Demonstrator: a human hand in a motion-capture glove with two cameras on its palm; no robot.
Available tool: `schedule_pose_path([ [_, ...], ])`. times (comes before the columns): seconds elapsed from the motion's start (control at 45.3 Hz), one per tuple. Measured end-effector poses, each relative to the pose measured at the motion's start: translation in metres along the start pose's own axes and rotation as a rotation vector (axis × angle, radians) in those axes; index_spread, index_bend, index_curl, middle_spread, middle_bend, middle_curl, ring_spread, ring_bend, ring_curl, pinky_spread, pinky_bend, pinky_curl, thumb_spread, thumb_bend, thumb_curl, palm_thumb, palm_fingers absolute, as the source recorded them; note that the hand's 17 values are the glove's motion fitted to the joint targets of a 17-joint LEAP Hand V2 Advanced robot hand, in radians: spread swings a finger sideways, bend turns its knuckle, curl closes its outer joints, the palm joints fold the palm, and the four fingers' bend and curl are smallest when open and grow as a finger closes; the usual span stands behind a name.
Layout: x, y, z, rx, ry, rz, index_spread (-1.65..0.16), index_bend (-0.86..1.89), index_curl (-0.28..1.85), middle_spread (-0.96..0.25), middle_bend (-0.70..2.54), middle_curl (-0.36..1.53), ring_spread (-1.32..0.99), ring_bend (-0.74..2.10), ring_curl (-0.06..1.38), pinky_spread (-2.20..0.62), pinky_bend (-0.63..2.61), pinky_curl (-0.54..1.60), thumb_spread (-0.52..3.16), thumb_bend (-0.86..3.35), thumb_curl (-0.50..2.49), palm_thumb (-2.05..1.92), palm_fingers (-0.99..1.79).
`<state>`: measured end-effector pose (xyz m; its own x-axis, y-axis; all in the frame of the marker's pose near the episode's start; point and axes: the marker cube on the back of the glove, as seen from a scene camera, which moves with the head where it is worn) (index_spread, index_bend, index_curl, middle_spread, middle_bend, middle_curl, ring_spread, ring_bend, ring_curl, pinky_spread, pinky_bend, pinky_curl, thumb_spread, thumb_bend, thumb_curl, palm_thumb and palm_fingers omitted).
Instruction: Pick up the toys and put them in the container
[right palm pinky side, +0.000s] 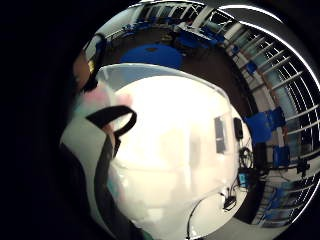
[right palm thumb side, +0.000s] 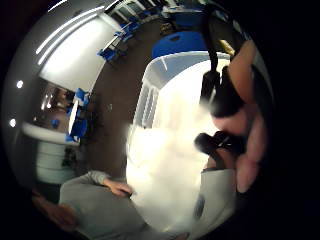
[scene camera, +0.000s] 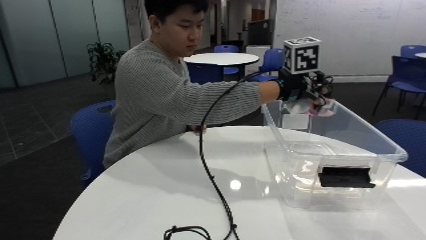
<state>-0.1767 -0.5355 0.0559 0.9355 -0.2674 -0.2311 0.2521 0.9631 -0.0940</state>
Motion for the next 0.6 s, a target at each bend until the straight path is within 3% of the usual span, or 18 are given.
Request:
schedule_pose_path([
  [0.044,0.002,-0.007,0.011,-0.076,0.016,0.014,-0.37,0.74,0.88,-0.28,0.84,0.69,-0.71,0.82,0.7,-0.42,1.11,0.47,0.04,0.24,1.1,0.68,0.78],
  [0.088,0.003,-0.012,0.022,-0.159,0.024,0.024,-0.39,0.65,0.87,-0.29,0.73,0.65,-0.68,0.73,0.68,-0.41,1.17,0.48,0.14,0.22,1.1,0.64,0.5],
  [0.11,0.003,-0.013,0.028,-0.193,0.025,0.027,-0.39,0.48,0.82,-0.29,0.61,0.61,-0.63,0.68,0.67,-0.37,1.24,0.51,0.28,0.21,1.11,0.58,0.15],
  [0.132,0.003,-0.014,0.033,-0.219,0.025,0.029,-0.38,0.5,0.85,-0.28,0.49,0.59,-0.56,0.61,0.68,-0.31,1.28,0.54,0.38,0.12,1.07,0.44,-0.13],
  [0.154,0.003,-0.015,0.037,-0.236,0.024,0.032,-0.38,0.47,0.84,-0.26,0.41,0.57,-0.5,0.56,0.68,-0.26,1.31,0.56,0.46,0.08,1.05,0.38,-0.27],
  [0.331,0.002,-0.014,0.054,-0.275,0.005,0.029,-0.41,0.17,0.61,-0.2,0.15,0.43,-0.28,0.22,0.51,-0.08,1.21,0.45,0.9,-0.05,0.84,0.12,-0.26],
  [0.596,0.004,0.016,0.038,-0.243,-0.023,0.016,-0.4,0.15,0.5,-0.17,0.13,0.35,-0.13,0.17,0.44,0.02,1.11,0.39,1.18,-0.02,0.63,0.01,-0.18],
])
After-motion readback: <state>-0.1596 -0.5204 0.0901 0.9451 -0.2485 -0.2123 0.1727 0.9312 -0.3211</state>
